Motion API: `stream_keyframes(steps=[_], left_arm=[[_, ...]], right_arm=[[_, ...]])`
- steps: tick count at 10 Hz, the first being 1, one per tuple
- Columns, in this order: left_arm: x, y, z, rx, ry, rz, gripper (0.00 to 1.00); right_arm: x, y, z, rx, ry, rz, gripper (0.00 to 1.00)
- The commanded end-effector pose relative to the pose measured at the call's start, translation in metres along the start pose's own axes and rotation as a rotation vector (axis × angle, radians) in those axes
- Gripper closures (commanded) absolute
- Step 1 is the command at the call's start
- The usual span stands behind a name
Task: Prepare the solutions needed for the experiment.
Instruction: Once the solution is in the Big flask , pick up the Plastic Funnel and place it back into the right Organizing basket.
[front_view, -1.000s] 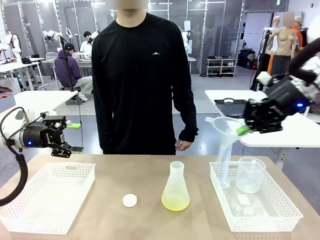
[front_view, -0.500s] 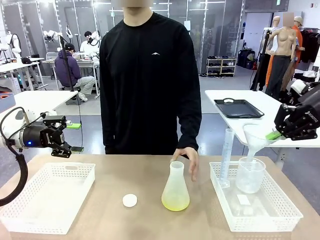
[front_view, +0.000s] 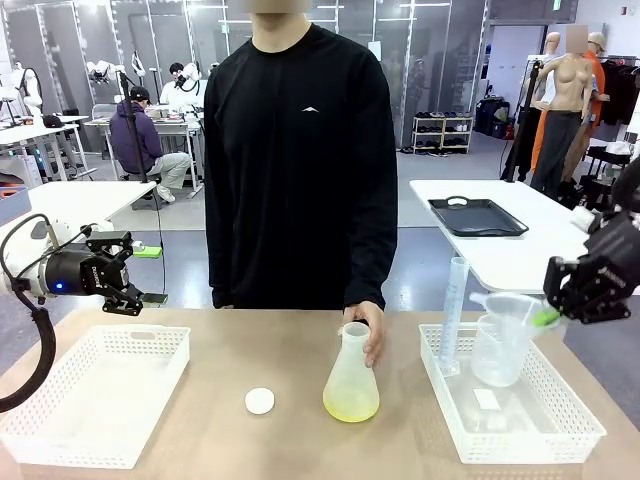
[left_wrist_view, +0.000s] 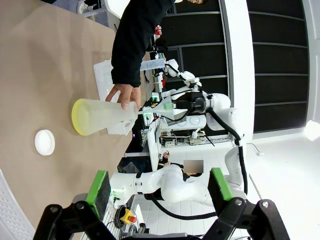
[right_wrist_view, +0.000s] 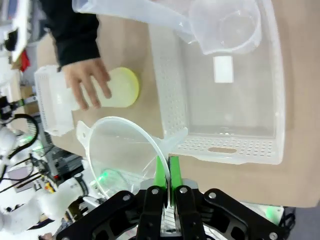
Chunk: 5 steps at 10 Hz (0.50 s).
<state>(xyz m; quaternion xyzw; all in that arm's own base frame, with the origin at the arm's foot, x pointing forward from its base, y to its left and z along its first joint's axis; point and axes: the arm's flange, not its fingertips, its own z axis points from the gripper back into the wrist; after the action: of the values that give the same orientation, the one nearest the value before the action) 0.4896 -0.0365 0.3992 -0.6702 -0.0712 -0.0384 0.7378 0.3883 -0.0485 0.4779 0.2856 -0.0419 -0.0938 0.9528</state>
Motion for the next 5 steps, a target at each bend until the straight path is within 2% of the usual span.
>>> stream_keyframes(steps=[1, 5], left_arm=[[0.0, -0.002, -0.001, 0.005, -0.003, 0.009, 0.0], [0.0, -0.002, -0.001, 0.005, -0.003, 0.009, 0.0]], right_arm=[[0.009, -0.013, -0.026, -0.06, 0.023, -0.046, 1.0], [0.021, -0.025, -0.07, -0.111, 0.071, -0.098, 1.0]])
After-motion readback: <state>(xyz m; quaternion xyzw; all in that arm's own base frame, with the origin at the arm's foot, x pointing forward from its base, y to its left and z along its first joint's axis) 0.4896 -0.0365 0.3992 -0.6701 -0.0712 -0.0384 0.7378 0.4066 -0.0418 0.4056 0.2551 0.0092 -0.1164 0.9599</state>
